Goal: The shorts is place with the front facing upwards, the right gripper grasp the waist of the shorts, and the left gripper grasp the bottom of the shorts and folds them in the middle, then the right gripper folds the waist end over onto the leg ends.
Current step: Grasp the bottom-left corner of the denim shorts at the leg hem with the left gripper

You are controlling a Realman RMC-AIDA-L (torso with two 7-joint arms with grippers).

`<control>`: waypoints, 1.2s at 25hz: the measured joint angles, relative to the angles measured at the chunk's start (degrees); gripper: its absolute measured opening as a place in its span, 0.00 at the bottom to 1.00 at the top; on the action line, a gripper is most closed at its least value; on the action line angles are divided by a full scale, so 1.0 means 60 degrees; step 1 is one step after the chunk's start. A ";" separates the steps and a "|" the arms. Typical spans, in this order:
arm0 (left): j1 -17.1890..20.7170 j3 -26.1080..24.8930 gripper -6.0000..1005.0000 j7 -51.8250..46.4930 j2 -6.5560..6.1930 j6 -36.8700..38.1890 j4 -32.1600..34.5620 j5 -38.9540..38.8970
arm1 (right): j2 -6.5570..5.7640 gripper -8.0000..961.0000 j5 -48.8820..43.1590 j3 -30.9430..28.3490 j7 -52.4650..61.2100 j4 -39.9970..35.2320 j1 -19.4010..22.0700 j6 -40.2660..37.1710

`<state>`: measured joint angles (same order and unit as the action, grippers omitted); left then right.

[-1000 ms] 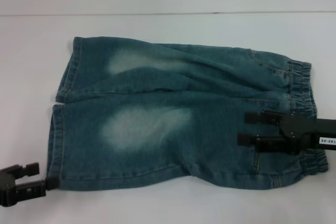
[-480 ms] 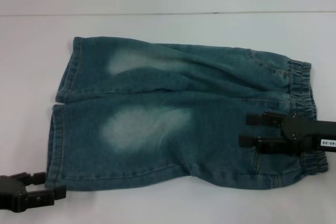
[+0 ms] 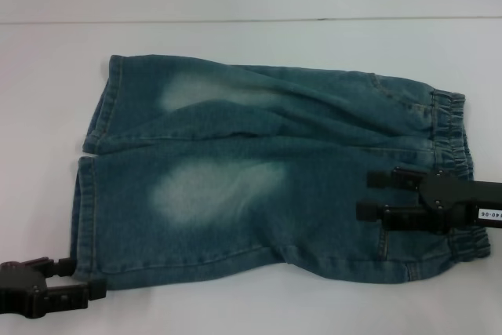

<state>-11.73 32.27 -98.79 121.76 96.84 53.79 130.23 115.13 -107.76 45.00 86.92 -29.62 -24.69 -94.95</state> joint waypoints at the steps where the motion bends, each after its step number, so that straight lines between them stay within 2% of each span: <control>1: -0.0006 -0.0016 0.91 0.0003 -0.0003 0.0051 0.0009 -0.0002 | 0.0000 0.99 0.0000 0.0000 0.0000 0.0000 -0.0001 0.0008; 11: 0.0026 -0.0020 0.91 0.0007 0.0001 -0.0495 0.0186 0.0059 | 0.0000 0.98 0.0001 0.0000 0.0000 0.0000 0.0000 0.0030; 14: -0.0020 0.0008 0.91 -0.0003 0.0067 -0.0611 0.0177 0.0246 | 0.0000 0.98 0.0001 0.0000 0.0000 0.0000 0.0000 0.0026; 30: -0.0150 0.0124 0.91 -0.0064 0.0200 -0.0043 0.0444 0.0327 | -0.0019 0.99 0.0002 0.0001 0.0029 0.0000 0.0029 -0.0009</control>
<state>-12.63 33.01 -99.17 122.96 96.58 56.46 132.20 115.02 -107.75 45.00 87.09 -29.62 -24.52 -95.00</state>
